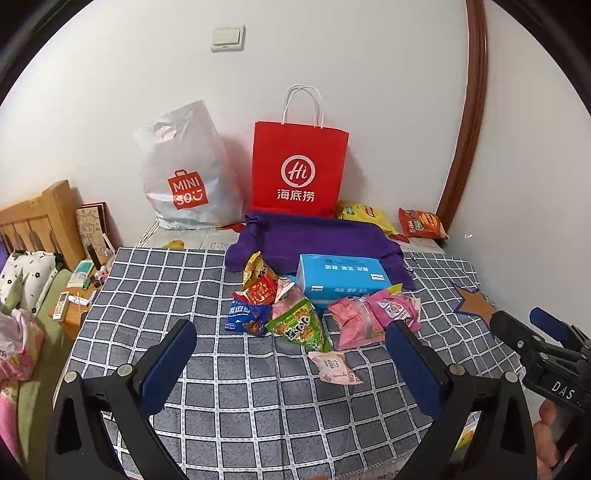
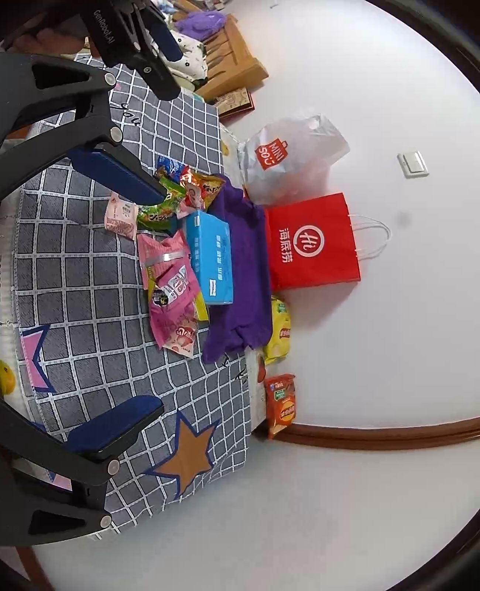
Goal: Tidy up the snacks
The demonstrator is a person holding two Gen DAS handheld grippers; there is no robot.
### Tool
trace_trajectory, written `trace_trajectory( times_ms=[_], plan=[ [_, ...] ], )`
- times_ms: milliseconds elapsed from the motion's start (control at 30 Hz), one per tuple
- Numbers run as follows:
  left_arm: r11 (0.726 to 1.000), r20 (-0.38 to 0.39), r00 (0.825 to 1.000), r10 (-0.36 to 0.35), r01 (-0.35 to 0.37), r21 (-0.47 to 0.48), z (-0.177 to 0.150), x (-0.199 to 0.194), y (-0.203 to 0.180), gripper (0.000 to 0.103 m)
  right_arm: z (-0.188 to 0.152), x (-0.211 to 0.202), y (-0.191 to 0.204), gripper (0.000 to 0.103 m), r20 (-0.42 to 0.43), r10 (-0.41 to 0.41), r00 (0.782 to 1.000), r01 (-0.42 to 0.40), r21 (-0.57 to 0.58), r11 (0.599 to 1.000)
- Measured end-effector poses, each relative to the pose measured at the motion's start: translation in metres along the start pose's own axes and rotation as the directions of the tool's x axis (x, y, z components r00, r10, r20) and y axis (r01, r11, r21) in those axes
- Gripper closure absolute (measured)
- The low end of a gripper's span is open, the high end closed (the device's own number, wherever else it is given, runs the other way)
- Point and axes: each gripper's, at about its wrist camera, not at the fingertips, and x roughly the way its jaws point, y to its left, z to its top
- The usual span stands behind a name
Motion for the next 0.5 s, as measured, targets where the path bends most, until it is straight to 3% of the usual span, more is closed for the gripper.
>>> trace_trajectory(
  times_ms=[500],
  plan=[
    [1.000, 0.034, 0.999, -0.021, 0.020, 0.006, 0.005, -0.011, -0.004, 0.001, -0.003, 0.002, -0.001, 0.003, 0.008, 0.010, 1.000, -0.010, -0.001, 1.000]
  ],
)
